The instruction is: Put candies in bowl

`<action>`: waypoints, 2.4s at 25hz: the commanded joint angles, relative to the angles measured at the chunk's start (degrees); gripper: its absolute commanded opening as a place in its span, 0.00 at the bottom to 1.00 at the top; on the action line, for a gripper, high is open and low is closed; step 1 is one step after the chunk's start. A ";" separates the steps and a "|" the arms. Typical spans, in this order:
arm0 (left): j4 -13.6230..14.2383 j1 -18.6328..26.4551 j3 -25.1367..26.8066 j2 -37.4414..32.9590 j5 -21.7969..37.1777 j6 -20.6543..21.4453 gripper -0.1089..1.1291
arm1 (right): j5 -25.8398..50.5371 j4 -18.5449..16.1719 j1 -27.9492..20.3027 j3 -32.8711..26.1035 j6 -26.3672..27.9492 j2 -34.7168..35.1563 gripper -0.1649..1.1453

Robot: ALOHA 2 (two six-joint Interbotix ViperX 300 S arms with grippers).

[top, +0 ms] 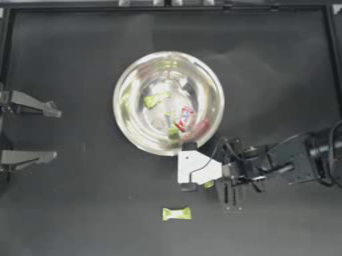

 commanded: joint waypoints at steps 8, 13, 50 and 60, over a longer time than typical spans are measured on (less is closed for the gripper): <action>-0.35 0.09 -0.97 0.53 -0.26 0.00 0.91 | -0.88 -1.14 0.70 -1.58 0.00 -8.35 0.35; -0.35 0.09 -0.79 0.62 -0.26 0.00 0.91 | -4.04 -5.98 -1.32 -1.14 0.09 -16.26 0.35; -0.35 1.05 -1.14 3.25 0.35 -0.70 0.87 | -26.63 -19.69 -22.94 -4.83 -0.70 -5.63 0.85; -0.35 1.05 -1.05 3.34 0.44 -0.70 0.87 | -35.33 -16.52 -20.74 1.23 -0.62 -16.70 0.88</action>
